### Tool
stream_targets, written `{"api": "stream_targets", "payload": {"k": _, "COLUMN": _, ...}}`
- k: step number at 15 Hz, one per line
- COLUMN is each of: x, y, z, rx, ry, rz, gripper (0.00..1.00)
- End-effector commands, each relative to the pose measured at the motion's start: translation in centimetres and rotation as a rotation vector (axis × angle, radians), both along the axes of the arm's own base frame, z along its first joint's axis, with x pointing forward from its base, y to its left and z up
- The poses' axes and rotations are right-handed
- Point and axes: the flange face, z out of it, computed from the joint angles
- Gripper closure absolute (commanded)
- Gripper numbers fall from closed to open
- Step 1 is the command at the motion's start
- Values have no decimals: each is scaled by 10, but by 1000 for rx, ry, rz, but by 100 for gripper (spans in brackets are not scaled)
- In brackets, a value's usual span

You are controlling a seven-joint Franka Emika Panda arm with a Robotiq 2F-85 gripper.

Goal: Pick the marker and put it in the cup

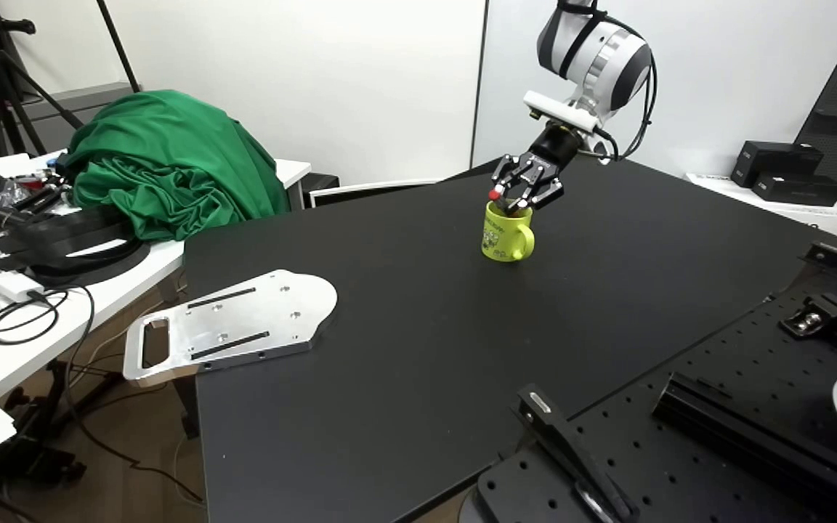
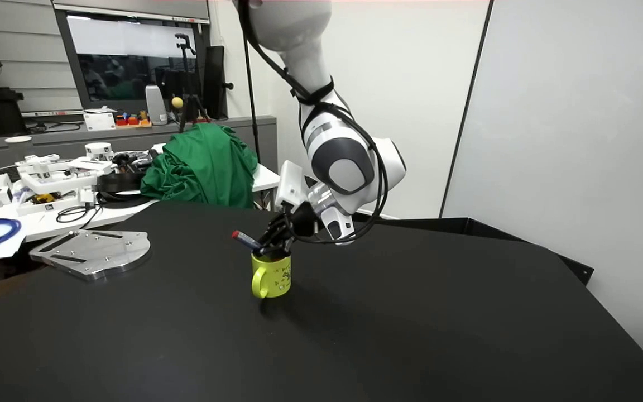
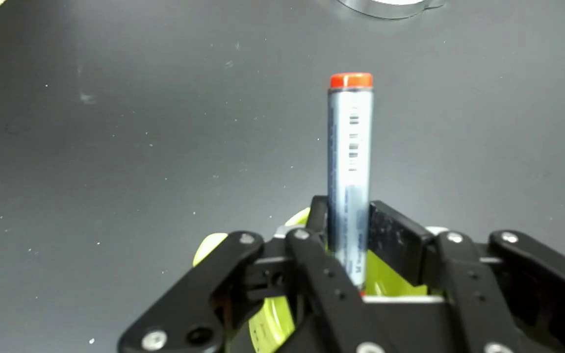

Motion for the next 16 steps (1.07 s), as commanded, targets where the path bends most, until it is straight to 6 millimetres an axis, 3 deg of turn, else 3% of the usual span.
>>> {"api": "stream_targets", "payload": {"k": 1, "x": 4, "y": 4, "z": 2, "rx": 5, "ry": -11, "rz": 5, "gripper": 42}}
{"api": "stream_targets", "payload": {"k": 4, "x": 11, "y": 29, "z": 32, "rx": 45, "ry": -49, "rz": 44, "gripper": 22}}
{"api": "stream_targets", "payload": {"k": 7, "x": 17, "y": 71, "z": 86, "rx": 71, "ry": -137, "rz": 137, "gripper": 2}}
{"api": "stream_targets", "payload": {"k": 11, "x": 12, "y": 126, "z": 159, "rx": 54, "ry": -210, "rz": 261, "gripper": 0}}
{"api": "stream_targets", "payload": {"k": 12, "x": 32, "y": 106, "z": 126, "rx": 67, "ry": -194, "rz": 224, "gripper": 0}}
{"api": "stream_targets", "payload": {"k": 14, "x": 25, "y": 128, "z": 154, "rx": 62, "ry": -218, "rz": 263, "gripper": 0}}
{"api": "stream_targets", "payload": {"k": 16, "x": 19, "y": 132, "z": 160, "rx": 59, "ry": -219, "rz": 272, "gripper": 0}}
